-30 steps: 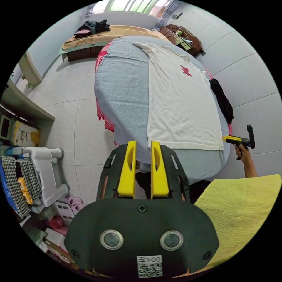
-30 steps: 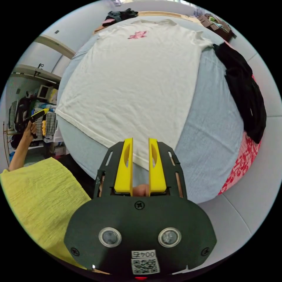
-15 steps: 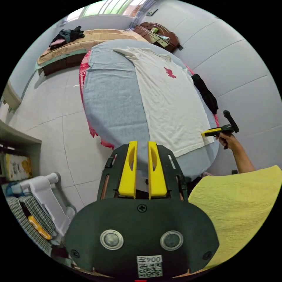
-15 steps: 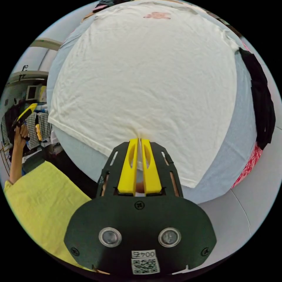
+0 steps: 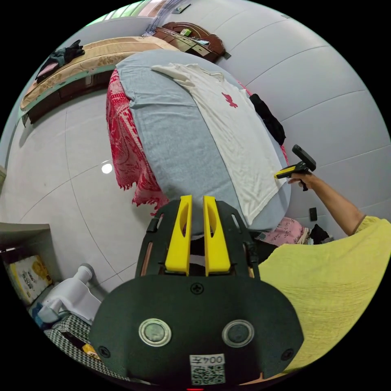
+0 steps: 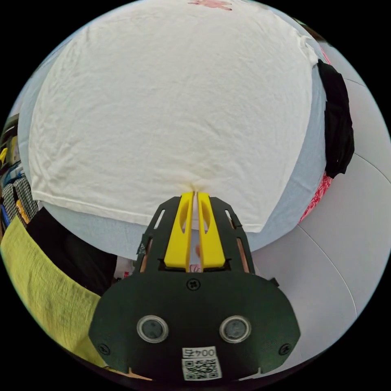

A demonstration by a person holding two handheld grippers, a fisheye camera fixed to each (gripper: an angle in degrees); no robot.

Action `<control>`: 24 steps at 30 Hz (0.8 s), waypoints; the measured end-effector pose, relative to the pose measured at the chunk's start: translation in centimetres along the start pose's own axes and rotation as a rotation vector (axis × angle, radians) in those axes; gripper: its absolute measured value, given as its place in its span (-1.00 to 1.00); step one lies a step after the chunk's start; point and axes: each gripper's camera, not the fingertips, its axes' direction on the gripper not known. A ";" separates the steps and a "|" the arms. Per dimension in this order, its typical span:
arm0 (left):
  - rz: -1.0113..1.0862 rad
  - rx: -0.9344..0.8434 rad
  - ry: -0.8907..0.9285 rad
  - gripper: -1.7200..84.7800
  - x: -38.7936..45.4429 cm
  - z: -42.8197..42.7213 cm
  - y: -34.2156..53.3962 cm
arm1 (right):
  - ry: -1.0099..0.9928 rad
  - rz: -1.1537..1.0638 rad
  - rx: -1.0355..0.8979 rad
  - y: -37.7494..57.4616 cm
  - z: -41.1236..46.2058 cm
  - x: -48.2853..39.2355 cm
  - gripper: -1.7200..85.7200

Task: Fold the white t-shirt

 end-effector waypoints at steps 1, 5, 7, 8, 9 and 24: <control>-0.006 0.009 0.010 -0.89 -0.7 -0.3 -1.1 | -0.008 0.008 -0.007 -0.1 0.4 0.1 -0.93; 0.005 0.018 -0.039 -0.87 -2.0 -1.5 -5.0 | -0.118 0.015 -0.007 -0.4 0.2 1.0 -0.94; 0.009 0.025 -0.070 -0.85 -2.4 -2.2 -6.8 | -0.345 0.017 0.093 -0.4 -2.0 1.7 -0.89; 0.015 0.031 -0.088 -0.84 -2.7 -2.6 -8.3 | -0.395 0.017 0.118 -0.5 -2.4 1.7 -0.87; 0.018 0.031 -0.098 -0.83 -2.8 -2.7 -9.1 | -0.476 0.007 0.147 -1.0 -2.9 1.4 -0.79; 0.309 -0.099 -0.255 -0.74 -5.9 0.3 -41.5 | -0.401 0.186 -0.054 -6.8 3.0 -3.0 -0.86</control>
